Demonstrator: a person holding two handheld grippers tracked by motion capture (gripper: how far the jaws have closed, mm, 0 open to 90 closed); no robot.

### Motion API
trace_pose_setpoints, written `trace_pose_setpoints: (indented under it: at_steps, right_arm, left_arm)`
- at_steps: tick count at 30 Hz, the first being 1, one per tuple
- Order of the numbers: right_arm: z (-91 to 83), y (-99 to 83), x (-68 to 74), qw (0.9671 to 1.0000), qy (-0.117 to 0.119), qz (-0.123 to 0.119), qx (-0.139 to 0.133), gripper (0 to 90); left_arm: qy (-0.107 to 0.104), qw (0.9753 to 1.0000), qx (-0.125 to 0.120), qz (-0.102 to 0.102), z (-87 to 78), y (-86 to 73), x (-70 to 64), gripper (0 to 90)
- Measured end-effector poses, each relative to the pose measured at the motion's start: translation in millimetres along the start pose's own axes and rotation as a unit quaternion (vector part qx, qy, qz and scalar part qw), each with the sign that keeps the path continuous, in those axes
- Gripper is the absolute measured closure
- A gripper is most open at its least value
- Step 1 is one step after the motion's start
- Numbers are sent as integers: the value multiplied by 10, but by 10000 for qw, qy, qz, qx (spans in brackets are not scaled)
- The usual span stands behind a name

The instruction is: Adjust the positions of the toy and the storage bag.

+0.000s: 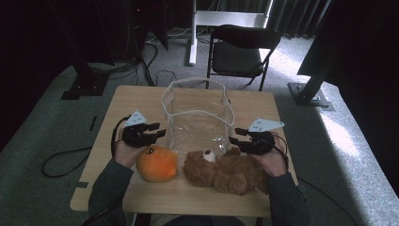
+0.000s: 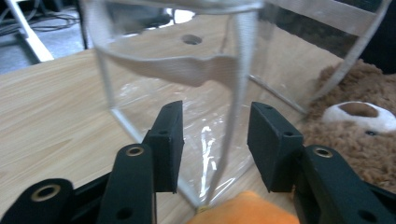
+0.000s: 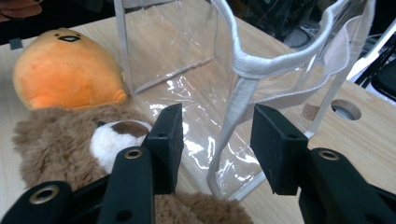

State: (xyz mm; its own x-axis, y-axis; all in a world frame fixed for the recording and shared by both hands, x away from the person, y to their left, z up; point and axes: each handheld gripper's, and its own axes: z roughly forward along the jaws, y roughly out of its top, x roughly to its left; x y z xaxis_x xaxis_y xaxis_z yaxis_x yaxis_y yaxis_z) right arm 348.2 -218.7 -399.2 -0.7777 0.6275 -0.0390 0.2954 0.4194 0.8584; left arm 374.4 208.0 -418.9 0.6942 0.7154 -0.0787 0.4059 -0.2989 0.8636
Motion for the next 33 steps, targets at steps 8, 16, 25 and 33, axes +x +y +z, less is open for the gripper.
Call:
trace_pose_setpoints:
  at_steps: [8,16,25,33]
  right_arm:
    - [-98,-92,-20,10000,-42,20,48,459]
    - [-122,-125,-13,9999,-58,-16,80,429]
    - [-148,-163,8,9998,-58,-93,170,405]
    - [-168,-191,12,9997,-55,-131,215,402]
  left_arm:
    - [397,9988,-7,-296,-111,-145,209,515]
    - [521,9972,62,-534,-110,-283,339,508]
    - [550,9955,75,-762,-96,-426,440,501]
    - [543,9946,112,-872,-64,-510,477,501]
